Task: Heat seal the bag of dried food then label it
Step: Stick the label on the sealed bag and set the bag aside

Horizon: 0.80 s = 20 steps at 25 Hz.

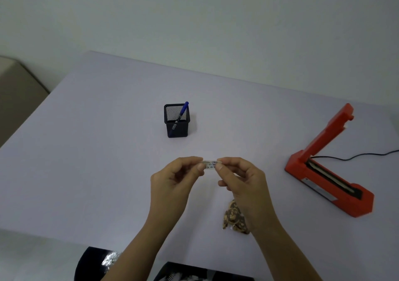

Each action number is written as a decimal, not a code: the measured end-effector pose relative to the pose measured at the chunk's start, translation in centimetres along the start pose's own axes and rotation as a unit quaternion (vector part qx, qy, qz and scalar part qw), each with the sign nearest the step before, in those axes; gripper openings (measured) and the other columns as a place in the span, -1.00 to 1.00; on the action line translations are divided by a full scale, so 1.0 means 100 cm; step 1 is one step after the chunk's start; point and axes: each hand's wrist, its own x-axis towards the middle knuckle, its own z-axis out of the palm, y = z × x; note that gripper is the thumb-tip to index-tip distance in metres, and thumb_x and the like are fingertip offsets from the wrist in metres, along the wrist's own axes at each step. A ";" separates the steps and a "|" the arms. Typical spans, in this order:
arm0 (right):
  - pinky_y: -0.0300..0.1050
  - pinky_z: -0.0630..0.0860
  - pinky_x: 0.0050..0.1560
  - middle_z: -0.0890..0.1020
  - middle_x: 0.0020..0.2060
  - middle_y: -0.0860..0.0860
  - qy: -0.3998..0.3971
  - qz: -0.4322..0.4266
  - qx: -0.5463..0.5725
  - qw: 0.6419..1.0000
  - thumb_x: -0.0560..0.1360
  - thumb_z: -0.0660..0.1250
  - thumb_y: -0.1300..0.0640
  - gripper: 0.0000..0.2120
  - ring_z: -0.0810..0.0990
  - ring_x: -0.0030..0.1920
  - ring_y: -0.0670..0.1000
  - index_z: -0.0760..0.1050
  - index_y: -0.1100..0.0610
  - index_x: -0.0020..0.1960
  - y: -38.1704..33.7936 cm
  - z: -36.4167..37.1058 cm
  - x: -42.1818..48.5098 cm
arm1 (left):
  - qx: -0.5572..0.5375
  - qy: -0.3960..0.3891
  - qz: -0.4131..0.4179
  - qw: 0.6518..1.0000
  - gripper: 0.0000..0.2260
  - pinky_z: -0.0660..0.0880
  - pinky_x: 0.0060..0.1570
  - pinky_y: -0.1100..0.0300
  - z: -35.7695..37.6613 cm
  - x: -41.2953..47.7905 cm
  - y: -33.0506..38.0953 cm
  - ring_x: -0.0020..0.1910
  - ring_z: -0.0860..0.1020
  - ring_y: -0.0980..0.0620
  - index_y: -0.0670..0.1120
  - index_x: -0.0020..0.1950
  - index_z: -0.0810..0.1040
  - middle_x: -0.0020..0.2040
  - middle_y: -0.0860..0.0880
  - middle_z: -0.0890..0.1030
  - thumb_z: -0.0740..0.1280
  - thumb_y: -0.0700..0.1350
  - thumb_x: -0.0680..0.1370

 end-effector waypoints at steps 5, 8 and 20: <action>-0.44 0.45 -0.41 0.65 -0.30 -0.06 -0.006 0.004 0.015 1.000 0.44 0.38 0.20 -0.93 0.59 -0.41 -0.16 0.61 0.07 -0.13 -0.003 0.003 0.001 | -0.046 0.006 -0.032 0.998 -0.85 0.58 -0.16 0.32 0.000 0.000 0.007 -0.22 0.66 0.09 0.04 -0.04 0.59 -0.19 0.06 0.69 0.33 -0.04 0.41; -0.44 0.43 -0.40 0.64 -0.35 -0.12 -0.004 -0.008 0.002 1.000 0.44 0.38 0.20 -0.92 0.58 -0.41 -0.15 0.61 0.04 -0.13 -0.002 0.003 0.002 | -0.134 -0.022 -0.102 0.985 -0.81 0.57 -0.20 0.30 0.000 0.002 0.009 -0.24 0.65 0.06 -0.06 -0.09 0.63 -0.22 -0.02 0.69 0.30 -0.03 0.40; -0.42 0.44 -0.34 0.65 -0.33 -0.19 0.000 -0.032 -0.023 0.999 0.43 0.38 0.16 -0.91 0.60 -0.37 -0.13 0.62 -0.01 -0.12 -0.002 -0.001 0.003 | -0.284 -0.077 -0.264 0.918 -0.82 0.57 -0.29 0.34 -0.003 0.006 0.009 -0.32 0.63 0.11 -0.11 -0.25 0.71 -0.30 -0.06 0.67 0.33 -0.10 0.34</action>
